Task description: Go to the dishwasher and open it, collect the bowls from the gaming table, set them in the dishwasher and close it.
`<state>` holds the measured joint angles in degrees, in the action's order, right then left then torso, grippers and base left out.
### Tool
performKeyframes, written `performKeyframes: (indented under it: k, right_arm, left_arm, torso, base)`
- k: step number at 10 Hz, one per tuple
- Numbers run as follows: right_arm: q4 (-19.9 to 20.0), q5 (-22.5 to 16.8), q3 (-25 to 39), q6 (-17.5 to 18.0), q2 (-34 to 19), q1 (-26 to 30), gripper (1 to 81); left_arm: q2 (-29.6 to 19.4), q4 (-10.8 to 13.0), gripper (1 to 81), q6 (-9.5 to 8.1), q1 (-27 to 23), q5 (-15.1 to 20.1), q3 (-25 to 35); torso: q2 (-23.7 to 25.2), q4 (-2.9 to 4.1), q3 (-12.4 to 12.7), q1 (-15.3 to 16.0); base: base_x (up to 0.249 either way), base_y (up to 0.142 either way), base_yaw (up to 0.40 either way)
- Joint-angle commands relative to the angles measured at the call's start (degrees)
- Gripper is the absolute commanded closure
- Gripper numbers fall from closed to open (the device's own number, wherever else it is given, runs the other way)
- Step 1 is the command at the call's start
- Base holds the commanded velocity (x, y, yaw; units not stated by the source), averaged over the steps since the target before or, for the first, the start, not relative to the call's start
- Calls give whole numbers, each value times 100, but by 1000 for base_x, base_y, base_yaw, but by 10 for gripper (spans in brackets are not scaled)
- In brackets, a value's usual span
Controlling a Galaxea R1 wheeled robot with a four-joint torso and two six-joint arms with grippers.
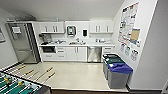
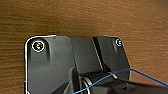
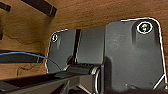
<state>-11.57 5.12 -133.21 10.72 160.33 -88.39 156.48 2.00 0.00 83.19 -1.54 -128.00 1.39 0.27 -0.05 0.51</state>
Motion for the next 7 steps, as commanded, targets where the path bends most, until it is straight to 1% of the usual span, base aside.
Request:
performKeyframes:
  k: [1, 7]
  right_arm:
    - [49, -231, 59, -17, -60, 300, 10]
    - [41, -231, 59, -17, -69, 291, 10]
  left_arm:
    - [-116, 64, 10, 26, -342, 250, 56]
    - [-99, 64, 10, 26, -334, 250, 56]
  torso:
    - [0, 0, 0, 0]
    - [0, 0, 0, 0]
  base:
    - [187, 0, 0]
    - [187, 0, 0]
